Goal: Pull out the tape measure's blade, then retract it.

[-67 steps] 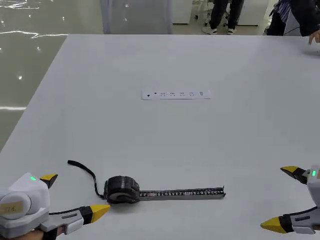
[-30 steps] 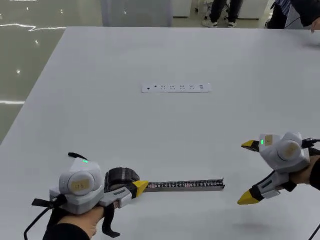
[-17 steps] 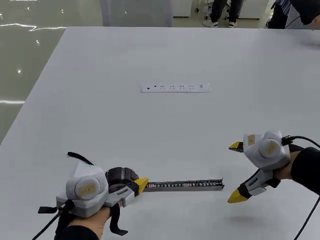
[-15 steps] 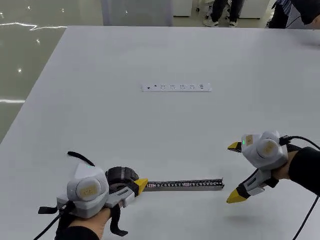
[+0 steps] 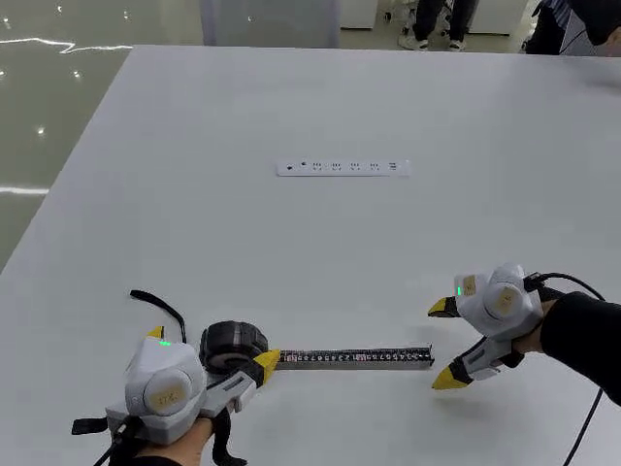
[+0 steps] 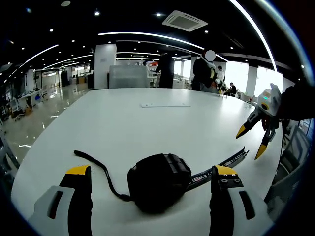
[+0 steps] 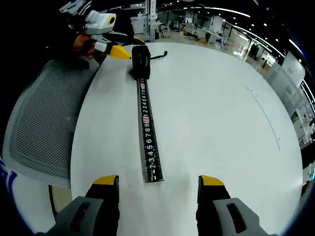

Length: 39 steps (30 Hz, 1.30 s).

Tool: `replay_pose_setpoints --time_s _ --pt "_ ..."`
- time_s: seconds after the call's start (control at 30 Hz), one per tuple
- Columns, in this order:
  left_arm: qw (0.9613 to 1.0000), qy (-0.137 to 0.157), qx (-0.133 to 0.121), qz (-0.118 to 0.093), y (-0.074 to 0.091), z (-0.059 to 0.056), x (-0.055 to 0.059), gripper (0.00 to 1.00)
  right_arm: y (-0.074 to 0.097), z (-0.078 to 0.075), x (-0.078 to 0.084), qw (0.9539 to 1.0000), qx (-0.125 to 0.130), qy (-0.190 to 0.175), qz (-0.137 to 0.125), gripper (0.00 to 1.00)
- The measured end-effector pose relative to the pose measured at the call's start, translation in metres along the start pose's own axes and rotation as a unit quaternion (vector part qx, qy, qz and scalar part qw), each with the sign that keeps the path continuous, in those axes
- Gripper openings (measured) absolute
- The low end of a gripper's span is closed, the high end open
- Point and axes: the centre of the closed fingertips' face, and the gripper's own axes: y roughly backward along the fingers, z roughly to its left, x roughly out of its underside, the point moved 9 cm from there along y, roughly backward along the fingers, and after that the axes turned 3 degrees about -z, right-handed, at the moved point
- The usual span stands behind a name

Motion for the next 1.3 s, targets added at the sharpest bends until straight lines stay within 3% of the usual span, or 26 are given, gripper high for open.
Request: replay_pose_setpoints --time_s 0.37,0.73,1.13,1.3 --pt "0.9997 -0.016 0.016 0.004 -0.005 -0.006 0.000 0.99 -0.007 0.002 0.001 0.9993 -0.024 0.023 0.016 0.37" --pt "0.9998 -0.011 0.015 -0.005 -0.006 -0.005 -0.005 0.99 -0.013 0.001 -0.001 0.9986 -0.033 0.035 0.022 0.18" --pt "1.0000 -0.001 0.006 -0.004 -0.010 -0.003 -0.004 0.99 -0.015 0.004 0.002 0.9985 -0.028 0.034 0.031 0.11" --pt "1.0000 -0.006 -0.001 0.000 -0.013 -0.004 -0.002 0.94 -0.016 0.003 0.001 0.9982 -0.034 0.034 0.036 0.11"
